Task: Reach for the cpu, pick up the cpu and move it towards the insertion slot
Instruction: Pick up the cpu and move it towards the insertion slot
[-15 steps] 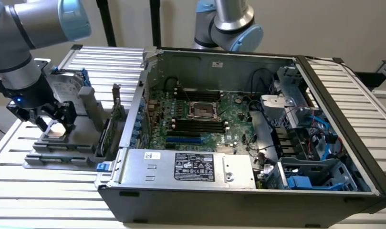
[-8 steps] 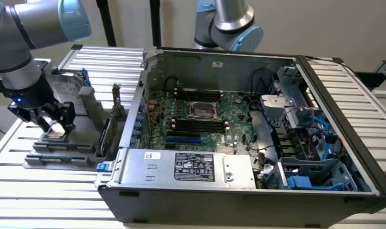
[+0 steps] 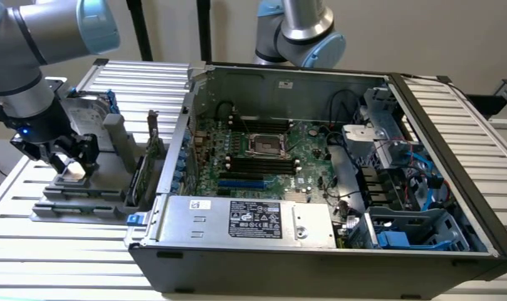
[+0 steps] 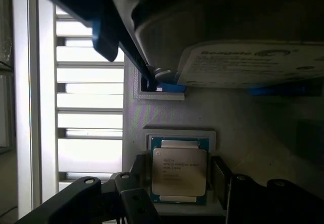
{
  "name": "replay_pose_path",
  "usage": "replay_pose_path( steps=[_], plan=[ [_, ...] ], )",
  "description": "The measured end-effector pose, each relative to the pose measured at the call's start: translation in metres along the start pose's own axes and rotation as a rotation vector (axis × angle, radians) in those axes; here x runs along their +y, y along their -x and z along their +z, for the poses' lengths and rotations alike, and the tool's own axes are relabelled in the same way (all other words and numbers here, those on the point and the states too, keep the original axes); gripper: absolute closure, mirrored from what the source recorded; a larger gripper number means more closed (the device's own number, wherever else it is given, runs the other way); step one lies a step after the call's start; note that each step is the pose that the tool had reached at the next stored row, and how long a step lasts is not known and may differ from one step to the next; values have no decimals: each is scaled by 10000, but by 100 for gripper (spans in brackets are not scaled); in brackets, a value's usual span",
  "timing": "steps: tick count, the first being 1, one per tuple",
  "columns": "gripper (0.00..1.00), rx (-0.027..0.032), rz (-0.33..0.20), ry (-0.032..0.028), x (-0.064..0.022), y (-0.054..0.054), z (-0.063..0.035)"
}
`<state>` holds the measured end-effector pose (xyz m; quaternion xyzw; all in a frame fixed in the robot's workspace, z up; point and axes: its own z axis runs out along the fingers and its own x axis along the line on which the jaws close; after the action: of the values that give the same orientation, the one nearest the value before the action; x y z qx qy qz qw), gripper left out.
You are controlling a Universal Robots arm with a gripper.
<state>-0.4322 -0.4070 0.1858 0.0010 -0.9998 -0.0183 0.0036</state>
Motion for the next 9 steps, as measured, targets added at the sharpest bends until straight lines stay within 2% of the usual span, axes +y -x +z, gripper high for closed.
replay_pose_path(
  steps=[7,8,9],
  plan=[
    [38,11,1,-7,0,0,3],
    [40,14,1,-8,0,0,3],
    [46,17,1,-9,0,0,3]
  ],
)
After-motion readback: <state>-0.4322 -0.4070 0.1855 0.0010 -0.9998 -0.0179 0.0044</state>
